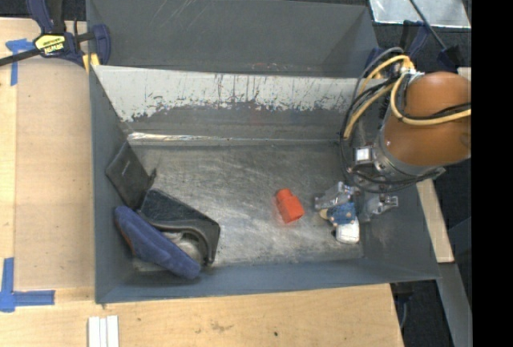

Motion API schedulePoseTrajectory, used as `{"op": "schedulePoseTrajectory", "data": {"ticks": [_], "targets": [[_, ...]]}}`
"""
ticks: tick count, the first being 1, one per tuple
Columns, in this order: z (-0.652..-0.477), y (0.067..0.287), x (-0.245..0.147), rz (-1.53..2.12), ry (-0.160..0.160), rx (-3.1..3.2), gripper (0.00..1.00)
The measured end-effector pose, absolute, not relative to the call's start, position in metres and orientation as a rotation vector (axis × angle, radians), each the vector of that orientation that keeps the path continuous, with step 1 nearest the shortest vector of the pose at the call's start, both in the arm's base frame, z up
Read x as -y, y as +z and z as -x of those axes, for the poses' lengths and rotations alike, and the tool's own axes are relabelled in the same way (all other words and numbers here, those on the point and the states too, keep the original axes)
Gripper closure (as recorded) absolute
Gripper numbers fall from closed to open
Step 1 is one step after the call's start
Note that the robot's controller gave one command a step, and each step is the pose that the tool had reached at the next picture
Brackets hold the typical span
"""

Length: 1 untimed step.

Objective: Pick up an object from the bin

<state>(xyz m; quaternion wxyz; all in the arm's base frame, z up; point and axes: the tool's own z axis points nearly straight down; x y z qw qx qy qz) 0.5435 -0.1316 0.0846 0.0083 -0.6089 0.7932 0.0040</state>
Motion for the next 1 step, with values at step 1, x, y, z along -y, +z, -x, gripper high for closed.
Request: {"op": "schedulePoseTrajectory", "data": {"ticks": [1], "targets": [[-0.5357, 0.0778, 0.1219, 2.160, 0.003, -2.255, 0.00]]}}
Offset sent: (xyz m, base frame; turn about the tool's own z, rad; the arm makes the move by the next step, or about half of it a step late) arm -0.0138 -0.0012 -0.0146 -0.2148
